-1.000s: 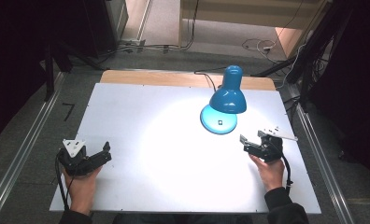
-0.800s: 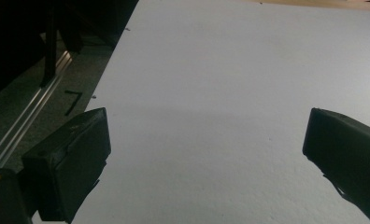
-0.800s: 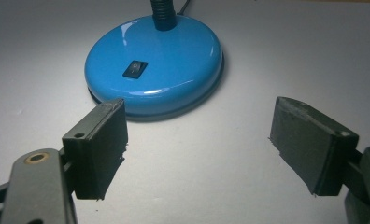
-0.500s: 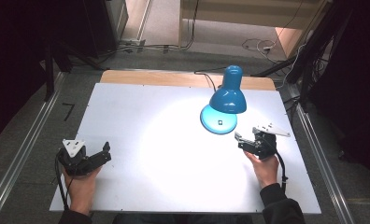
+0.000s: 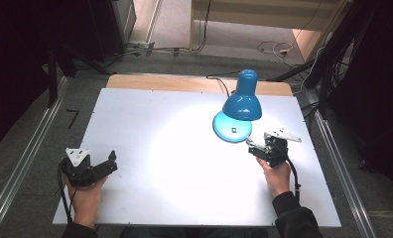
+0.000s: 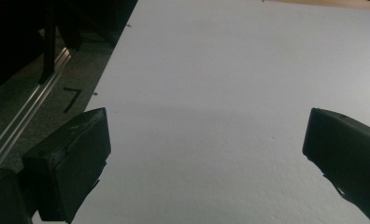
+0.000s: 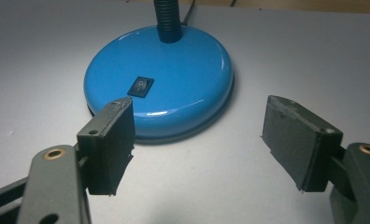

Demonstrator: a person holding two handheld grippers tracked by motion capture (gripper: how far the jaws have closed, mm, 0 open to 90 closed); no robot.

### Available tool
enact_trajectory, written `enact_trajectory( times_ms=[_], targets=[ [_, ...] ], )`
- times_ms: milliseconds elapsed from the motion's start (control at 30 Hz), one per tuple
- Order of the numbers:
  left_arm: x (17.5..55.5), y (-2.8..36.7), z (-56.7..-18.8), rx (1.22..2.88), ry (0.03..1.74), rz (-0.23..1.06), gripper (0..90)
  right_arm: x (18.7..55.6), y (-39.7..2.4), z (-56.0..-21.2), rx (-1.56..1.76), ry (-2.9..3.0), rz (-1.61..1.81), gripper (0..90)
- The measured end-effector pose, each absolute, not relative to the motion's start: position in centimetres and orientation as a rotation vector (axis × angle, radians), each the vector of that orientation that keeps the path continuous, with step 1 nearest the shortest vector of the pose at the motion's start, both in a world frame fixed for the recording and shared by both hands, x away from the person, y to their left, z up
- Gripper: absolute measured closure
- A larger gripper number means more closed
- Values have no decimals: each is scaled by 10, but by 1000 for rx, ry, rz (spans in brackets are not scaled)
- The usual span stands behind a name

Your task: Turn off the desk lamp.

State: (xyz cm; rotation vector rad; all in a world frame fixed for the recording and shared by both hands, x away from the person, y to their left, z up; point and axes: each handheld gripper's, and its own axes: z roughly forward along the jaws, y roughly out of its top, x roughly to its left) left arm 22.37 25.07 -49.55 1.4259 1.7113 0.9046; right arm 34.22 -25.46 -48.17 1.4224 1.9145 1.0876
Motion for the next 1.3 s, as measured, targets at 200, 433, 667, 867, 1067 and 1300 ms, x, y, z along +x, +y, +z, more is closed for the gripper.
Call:
enact_trajectory(
  times_ms=[200,433,667,867,1067,1300],
  targets=[
    [224,252,-496,1419,1717,898,17,345,-249,-482,1421,1922,1108,337],
    [223,253,-495,1413,1721,896,18,347,-245,-482,1403,1930,1111,442],
    [223,254,-495,1412,1723,894,18,350,-241,-483,1397,1934,1139,583],
    [224,255,-495,1414,1722,893,18,354,-238,-486,1405,1930,1150,755],
    [224,255,-496,1411,1726,895,19,357,-236,-488,1393,1934,1163,842],
    [224,255,-496,1406,1728,895,19,361,-228,-491,1358,1945,1170,877]
  ],
)
